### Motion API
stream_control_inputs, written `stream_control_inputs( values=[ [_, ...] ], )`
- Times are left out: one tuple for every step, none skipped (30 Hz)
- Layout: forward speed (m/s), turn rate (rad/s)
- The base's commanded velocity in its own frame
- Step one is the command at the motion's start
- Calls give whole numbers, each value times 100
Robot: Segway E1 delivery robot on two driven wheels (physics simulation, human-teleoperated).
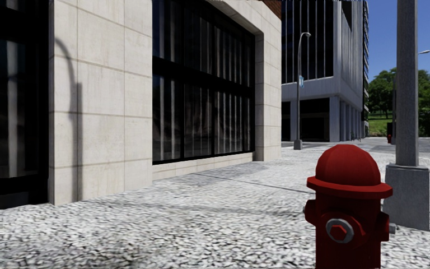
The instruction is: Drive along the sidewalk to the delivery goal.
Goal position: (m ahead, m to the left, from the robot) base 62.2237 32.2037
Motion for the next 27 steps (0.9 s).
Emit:
stream_control_inputs(
  values=[
    [8,58],
    [10,57],
    [10,57],
    [12,57],
    [18,57],
    [21,57],
    [21,57],
    [26,57],
    [40,56],
    [56,54],
    [64,49],
    [64,49],
    [65,45],
    [65,44],
    [66,44],
    [86,0],
    [89,0],
    [90,0],
    [91,0],
    [91,0],
    [81,0],
    [65,0],
    [55,0],
    [54,0],
    [54,0],
    [74,0],
    [119,0]
  ],
)
